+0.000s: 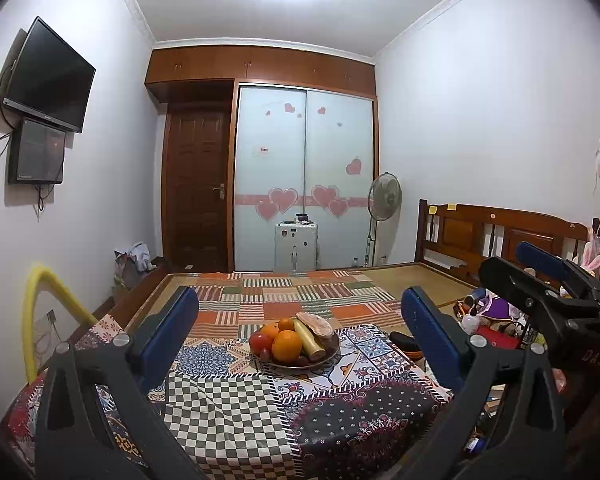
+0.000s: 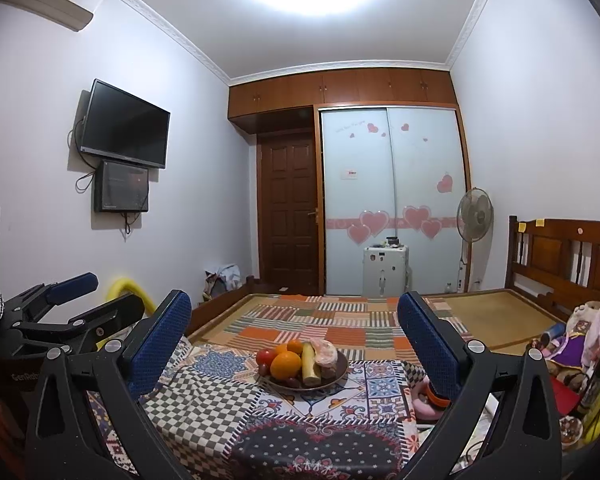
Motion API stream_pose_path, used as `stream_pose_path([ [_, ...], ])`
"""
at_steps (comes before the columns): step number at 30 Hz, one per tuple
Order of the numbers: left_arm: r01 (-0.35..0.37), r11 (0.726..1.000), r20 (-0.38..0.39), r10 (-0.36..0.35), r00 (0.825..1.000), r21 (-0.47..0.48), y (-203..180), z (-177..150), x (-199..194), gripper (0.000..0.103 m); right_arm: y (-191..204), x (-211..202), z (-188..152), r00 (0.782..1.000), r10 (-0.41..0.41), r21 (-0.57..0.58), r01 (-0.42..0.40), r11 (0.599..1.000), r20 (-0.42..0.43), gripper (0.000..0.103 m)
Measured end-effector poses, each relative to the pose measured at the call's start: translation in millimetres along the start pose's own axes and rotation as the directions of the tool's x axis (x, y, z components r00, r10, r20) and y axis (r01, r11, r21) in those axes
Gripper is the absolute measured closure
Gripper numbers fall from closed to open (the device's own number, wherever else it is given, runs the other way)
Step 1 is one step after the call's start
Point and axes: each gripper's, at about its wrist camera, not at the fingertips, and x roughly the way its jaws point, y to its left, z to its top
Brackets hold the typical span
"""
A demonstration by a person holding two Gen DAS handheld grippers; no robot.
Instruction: Organize fruits
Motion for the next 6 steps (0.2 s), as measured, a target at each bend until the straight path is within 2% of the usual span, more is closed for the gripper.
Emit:
stream_pose_path([
  [6, 0.007, 1.000, -0.007, -0.007, 1.000, -0.009, 3.4, -1.6, 1.8, 0.000, 0.5, 5.3, -2.0, 1.000, -0.003, 0.001, 0.003, 1.000, -0.015, 0.000],
])
